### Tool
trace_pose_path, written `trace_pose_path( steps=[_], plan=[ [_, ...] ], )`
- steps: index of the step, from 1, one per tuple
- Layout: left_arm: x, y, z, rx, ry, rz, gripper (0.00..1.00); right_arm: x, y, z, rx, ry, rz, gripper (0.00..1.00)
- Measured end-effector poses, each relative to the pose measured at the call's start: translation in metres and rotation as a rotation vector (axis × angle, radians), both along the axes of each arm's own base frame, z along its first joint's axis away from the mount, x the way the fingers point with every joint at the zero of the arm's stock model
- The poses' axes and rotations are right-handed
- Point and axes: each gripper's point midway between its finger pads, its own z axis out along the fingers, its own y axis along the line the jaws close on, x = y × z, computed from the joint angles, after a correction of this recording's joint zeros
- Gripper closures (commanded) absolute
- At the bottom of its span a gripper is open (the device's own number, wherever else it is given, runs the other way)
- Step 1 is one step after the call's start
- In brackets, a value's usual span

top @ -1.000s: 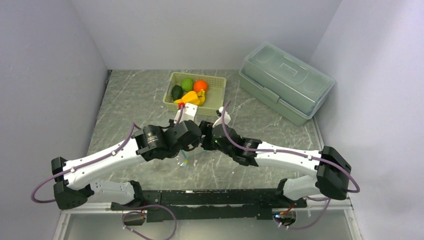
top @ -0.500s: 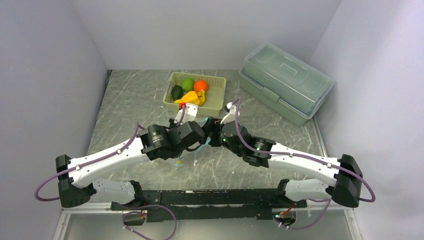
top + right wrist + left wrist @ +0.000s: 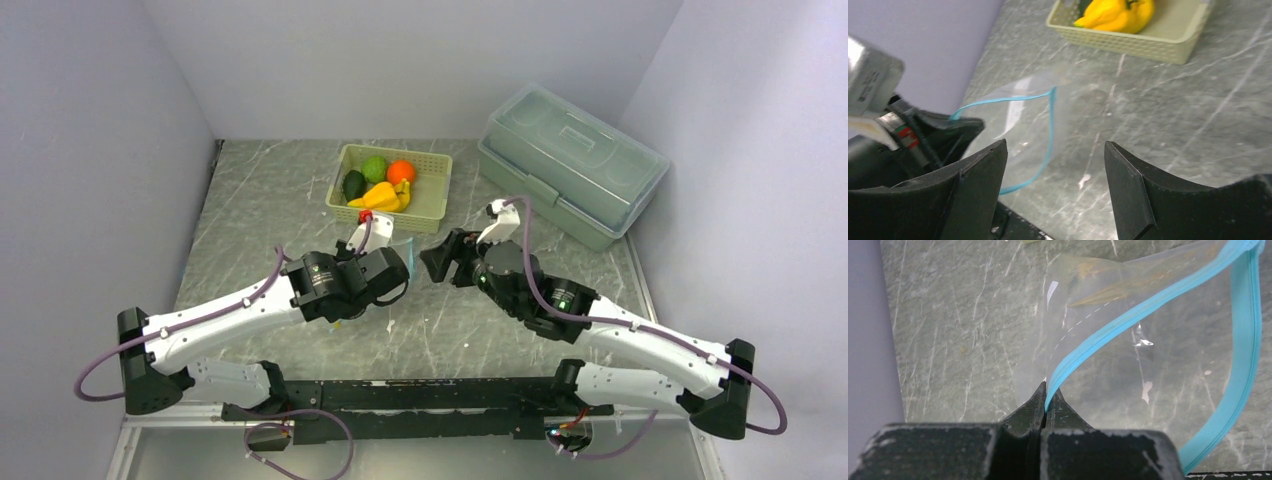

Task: Place the food in the zip-top bag and seal the zipper
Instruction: Open the zipper of the food storage bag, then move the bin to the center of the board.

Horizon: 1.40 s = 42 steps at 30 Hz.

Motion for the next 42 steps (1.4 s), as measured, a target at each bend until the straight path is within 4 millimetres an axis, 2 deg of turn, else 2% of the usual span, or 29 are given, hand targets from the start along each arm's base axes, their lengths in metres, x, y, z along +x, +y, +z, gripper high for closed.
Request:
trace_pose_path(
  steps=[4, 7, 10, 20, 26, 30, 42],
  plan=[
    [0.003, 0.009, 0.000, 0.013, -0.002, 0.019, 0.99, 0.020, -0.018, -0.005, -0.089, -0.007, -0.062, 0.26],
    [0.006, 0.018, 0.001, 0.019, -0.005, 0.036, 0.99, 0.047, -0.036, -0.013, -0.156, 0.013, -0.124, 0.26],
    [0.011, 0.025, 0.004, 0.023, -0.011, 0.050, 0.99, 0.066, -0.049, -0.025, -0.212, 0.035, -0.153, 0.26],
    [0.014, 0.041, 0.013, 0.029, -0.013, 0.051, 1.00, 0.130, -0.061, -0.060, -0.356, 0.133, -0.185, 0.28],
    [0.014, 0.050, 0.024, -0.013, -0.035, 0.039, 1.00, 0.174, -0.059, -0.081, -0.413, 0.183, -0.199, 0.29],
    [0.010, 0.054, 0.022, -0.026, -0.036, 0.028, 1.00, 0.197, -0.051, -0.095, -0.449, 0.205, -0.196, 0.31],
    [0.006, 0.055, 0.014, -0.026, -0.013, 0.017, 1.00, 0.251, -0.036, -0.137, -0.527, 0.255, -0.200, 0.42]
  ],
)
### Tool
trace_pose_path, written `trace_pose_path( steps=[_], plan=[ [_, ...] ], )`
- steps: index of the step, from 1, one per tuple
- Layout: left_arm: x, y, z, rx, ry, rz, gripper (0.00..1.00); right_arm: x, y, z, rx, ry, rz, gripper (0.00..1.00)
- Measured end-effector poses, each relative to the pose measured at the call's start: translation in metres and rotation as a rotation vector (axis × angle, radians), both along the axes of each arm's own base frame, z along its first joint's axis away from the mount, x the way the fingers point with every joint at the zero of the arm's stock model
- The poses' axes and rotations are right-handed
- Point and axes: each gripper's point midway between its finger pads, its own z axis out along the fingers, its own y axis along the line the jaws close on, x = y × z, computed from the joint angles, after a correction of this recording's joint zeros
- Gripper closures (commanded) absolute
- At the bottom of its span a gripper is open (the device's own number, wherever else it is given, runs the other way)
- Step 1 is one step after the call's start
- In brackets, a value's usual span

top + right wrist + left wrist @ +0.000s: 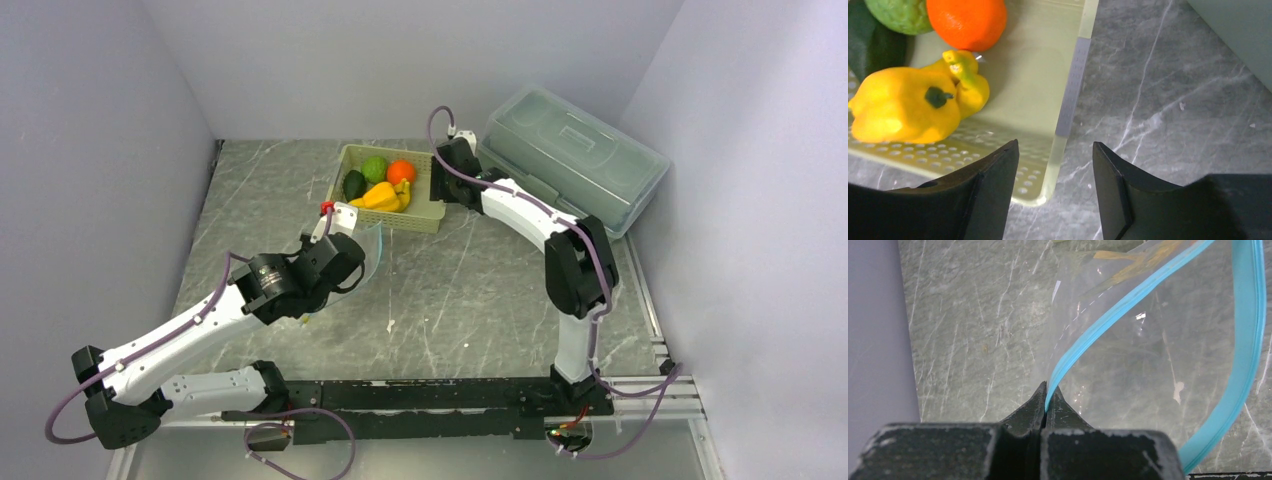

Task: Place the food in the zip-top bag and seal the zipper
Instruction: Move the bin to the center of the board.

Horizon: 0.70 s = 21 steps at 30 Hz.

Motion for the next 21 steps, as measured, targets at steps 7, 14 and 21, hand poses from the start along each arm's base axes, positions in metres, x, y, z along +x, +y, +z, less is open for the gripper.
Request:
trace_pose_path(
  steps=[7, 14, 21],
  plan=[
    [-0.001, 0.002, 0.002, -0.010, -0.007, 0.001, 1.00, 0.017, 0.003, -0.026, -0.032, 0.042, -0.014, 0.50],
    [-0.002, 0.003, 0.003, -0.014, -0.008, 0.003, 1.00, 0.015, 0.001, -0.035, -0.052, 0.067, -0.018, 0.58],
    [-0.002, 0.003, 0.003, -0.013, -0.008, 0.004, 1.00, 0.016, -0.001, -0.035, -0.057, 0.065, -0.024, 0.67]
  ],
)
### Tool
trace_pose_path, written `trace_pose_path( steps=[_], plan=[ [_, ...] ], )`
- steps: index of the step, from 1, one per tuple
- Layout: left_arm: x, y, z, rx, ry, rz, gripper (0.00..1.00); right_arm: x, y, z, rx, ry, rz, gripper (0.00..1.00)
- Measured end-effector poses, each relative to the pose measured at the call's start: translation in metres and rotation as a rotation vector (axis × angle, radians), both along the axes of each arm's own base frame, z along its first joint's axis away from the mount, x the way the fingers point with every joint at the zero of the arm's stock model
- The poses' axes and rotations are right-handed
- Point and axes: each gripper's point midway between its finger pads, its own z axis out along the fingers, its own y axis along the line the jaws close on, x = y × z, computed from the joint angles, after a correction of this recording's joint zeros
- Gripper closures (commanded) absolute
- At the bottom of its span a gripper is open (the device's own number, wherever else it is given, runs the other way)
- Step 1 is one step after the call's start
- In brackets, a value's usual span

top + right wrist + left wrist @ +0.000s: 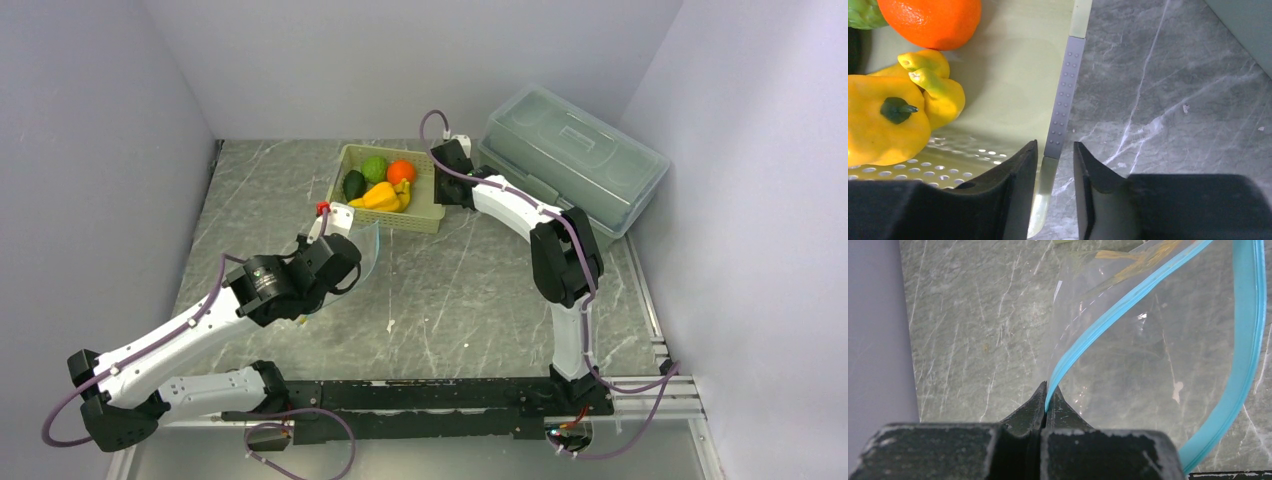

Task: Place the food in the zip-top bag and seal the zipper
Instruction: Move the bin to the center of the board.

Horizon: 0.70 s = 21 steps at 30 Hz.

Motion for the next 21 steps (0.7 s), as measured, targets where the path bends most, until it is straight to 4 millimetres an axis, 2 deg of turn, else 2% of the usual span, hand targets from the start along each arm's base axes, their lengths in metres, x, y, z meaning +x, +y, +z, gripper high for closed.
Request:
trace_pose_path(
  steps=[15, 18, 21],
  plan=[
    [0.001, 0.001, -0.002, 0.012, 0.003, 0.009, 1.00, 0.000, 0.004, -0.007, -0.002, 0.025, 0.024, 0.71],
    [0.000, 0.002, -0.002, 0.016, 0.003, 0.012, 1.00, -0.002, 0.004, -0.014, -0.011, 0.044, 0.025, 0.80],
    [0.000, 0.004, -0.002, 0.021, 0.004, 0.020, 1.00, -0.001, 0.002, -0.015, -0.018, 0.042, 0.013, 1.00]
  ],
)
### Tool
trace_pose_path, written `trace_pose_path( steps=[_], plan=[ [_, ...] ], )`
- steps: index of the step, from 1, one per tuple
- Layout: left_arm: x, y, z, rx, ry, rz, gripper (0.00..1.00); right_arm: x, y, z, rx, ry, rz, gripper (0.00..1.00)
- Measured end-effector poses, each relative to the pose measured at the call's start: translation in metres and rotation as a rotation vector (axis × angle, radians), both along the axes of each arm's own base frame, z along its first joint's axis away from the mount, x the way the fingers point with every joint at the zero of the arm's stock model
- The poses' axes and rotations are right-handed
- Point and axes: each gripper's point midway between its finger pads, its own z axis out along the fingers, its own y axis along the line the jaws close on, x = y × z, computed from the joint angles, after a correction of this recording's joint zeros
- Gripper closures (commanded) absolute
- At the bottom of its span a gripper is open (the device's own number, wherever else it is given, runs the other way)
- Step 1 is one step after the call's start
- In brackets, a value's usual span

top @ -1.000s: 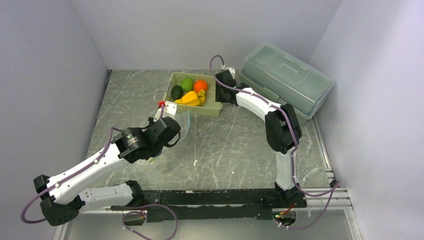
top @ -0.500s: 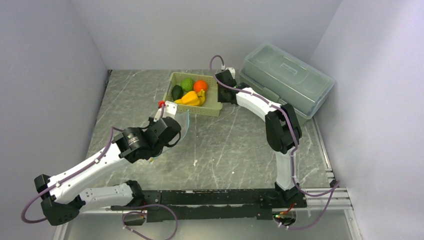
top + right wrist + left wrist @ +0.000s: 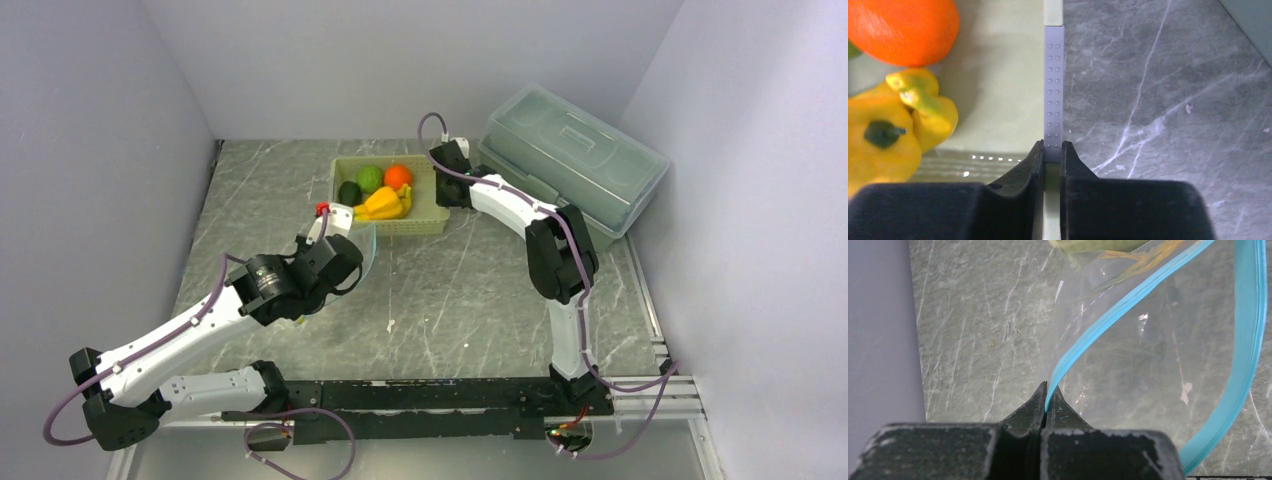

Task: Place the food in the zip-top bag and seal the zipper
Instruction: Move the bin to the center of the board.

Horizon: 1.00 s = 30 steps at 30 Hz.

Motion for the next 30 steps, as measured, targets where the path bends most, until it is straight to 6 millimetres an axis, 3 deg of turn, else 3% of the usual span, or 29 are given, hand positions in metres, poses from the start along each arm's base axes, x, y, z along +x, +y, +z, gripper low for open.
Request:
trace_pose_path(
  steps=[12, 18, 25, 30],
  plan=[
    [-0.002, 0.018, -0.002, 0.058, -0.007, 0.078, 1.00, 0.001, -0.013, 0.000, -0.087, -0.006, 0.034, 1.00],
    [-0.002, 0.021, -0.001, 0.066, -0.015, 0.088, 1.00, -0.001, -0.038, 0.007, -0.150, -0.009, 0.052, 1.00],
    [-0.002, 0.023, -0.001, 0.072, -0.015, 0.091, 1.00, -0.016, -0.070, 0.017, -0.212, -0.004, 0.115, 1.00],
    [-0.003, 0.023, -0.001, 0.070, -0.016, 0.091, 1.00, -0.035, -0.079, 0.018, -0.252, 0.009, 0.206, 1.00]
  ],
)
